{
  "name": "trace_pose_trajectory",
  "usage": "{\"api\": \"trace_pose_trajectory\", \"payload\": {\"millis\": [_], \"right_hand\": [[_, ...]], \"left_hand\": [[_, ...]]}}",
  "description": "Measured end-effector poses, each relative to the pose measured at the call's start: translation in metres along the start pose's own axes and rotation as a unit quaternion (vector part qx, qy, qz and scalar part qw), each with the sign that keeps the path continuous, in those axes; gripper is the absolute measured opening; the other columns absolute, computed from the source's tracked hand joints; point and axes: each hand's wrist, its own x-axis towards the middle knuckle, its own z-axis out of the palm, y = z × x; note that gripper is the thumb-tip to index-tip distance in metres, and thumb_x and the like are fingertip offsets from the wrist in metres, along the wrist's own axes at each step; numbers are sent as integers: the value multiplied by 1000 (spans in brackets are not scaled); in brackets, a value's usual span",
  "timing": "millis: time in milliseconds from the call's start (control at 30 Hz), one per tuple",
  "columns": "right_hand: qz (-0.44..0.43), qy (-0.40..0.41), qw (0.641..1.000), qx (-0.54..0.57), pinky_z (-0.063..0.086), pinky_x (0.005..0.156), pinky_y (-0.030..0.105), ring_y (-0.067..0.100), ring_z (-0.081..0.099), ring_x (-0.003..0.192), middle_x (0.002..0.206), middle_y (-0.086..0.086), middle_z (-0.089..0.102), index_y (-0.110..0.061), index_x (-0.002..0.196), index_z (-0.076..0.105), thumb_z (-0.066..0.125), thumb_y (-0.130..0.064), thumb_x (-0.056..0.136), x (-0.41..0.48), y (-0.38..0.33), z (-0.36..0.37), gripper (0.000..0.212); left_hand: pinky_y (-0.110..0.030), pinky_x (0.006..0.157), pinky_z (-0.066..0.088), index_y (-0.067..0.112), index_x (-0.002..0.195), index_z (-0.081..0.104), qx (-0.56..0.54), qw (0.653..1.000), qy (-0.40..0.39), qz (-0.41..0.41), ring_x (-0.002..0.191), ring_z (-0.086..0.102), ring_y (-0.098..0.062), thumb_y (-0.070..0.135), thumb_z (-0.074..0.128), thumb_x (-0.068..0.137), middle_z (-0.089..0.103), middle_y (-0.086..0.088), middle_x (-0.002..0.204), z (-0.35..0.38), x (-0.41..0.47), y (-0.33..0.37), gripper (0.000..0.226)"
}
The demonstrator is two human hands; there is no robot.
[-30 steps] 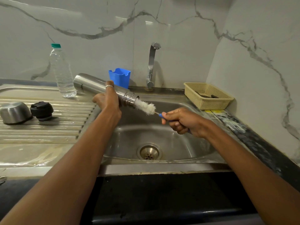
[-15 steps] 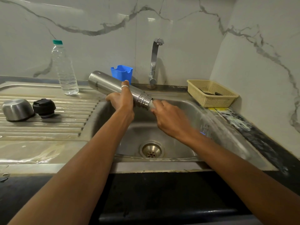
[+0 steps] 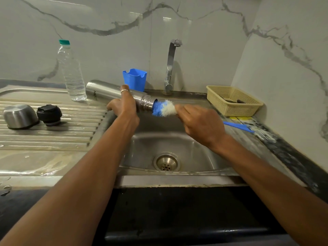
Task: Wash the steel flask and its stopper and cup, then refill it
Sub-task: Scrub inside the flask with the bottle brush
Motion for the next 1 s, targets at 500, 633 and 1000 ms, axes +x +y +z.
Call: {"api": "trace_pose_trajectory", "payload": {"millis": [500,633,1000], "right_hand": [[249,-232,907,248,53,86,41,23,65,103,115,2,68,-19,131,56,46,-65,97,7,-13,-9,58],[89,-132,986,51,52,84,45,32,61,103,119,14,62,-8,141,47,63,-61,89,19,-40,1,76],[230,-266,881,317,44,62,34,30,61,77,91,9,61,-9,114,57,40,-32,106,26,-24,-11,29]], "left_hand": [[-32,77,62,5,139,25,33,999,-17,26,79,66,-10,34,69,94,59,-8,116,5,-8,-7,70],[-16,51,50,10,123,28,49,998,-21,26,77,62,-8,36,67,96,58,-4,107,8,-12,-14,54],[-24,59,57,9,127,30,54,996,-54,40,83,69,-14,35,69,94,62,-7,109,7,-10,-11,57]]}}
